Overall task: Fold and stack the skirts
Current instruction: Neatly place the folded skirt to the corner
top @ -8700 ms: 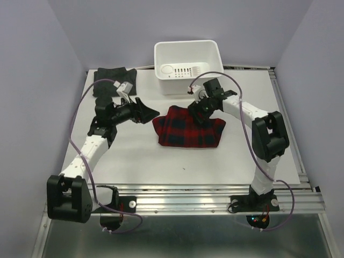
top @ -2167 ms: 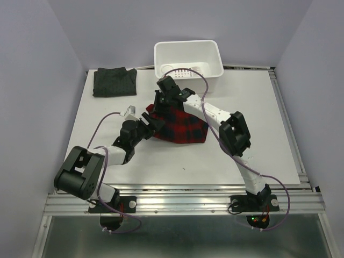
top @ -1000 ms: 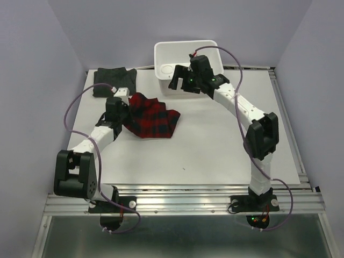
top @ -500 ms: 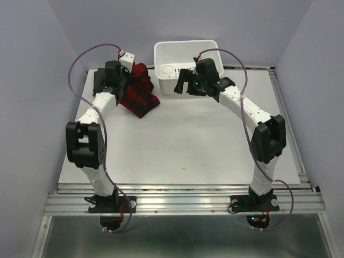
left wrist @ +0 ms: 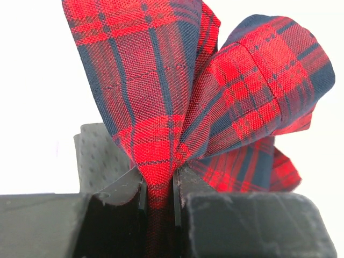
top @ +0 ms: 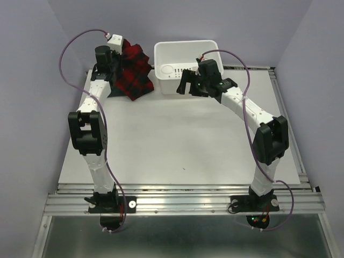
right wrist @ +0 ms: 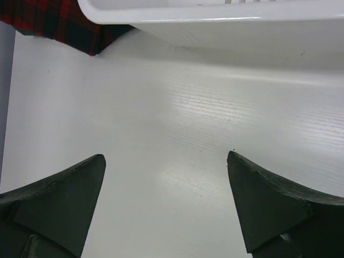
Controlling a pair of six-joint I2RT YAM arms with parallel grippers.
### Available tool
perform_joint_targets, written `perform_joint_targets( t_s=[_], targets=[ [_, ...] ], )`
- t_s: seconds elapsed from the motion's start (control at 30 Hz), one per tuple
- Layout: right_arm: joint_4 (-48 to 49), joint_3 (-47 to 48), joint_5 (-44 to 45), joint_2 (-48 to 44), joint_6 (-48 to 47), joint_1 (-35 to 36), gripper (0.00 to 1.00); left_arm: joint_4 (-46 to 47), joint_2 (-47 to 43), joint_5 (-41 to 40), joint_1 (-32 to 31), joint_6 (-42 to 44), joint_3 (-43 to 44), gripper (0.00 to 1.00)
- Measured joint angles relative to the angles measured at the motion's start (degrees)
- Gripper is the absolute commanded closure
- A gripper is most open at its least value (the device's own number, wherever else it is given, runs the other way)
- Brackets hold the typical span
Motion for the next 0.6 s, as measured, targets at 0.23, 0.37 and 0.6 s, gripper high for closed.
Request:
perform_joint_targets(
  t_s=[0.23,0.37,0.6],
  targets=[
    [0.6,-0.1,-0.9,0.0,0.0,0.0,0.0,1.7,1.9,1.7,2.9,-5.2,4.4,1.0],
    [0.7,-0.1,-1.1,0.0,0.0,0.0,0.0,1.9,3.5,3.1,5.6,-9.5,5.8,1.0],
    [0.9,-1.1,-1.9,0.0,0.0,-0.1,0.0,1.8,6.6,5.2,10.7,-16.8,5.9,1.0]
  ],
)
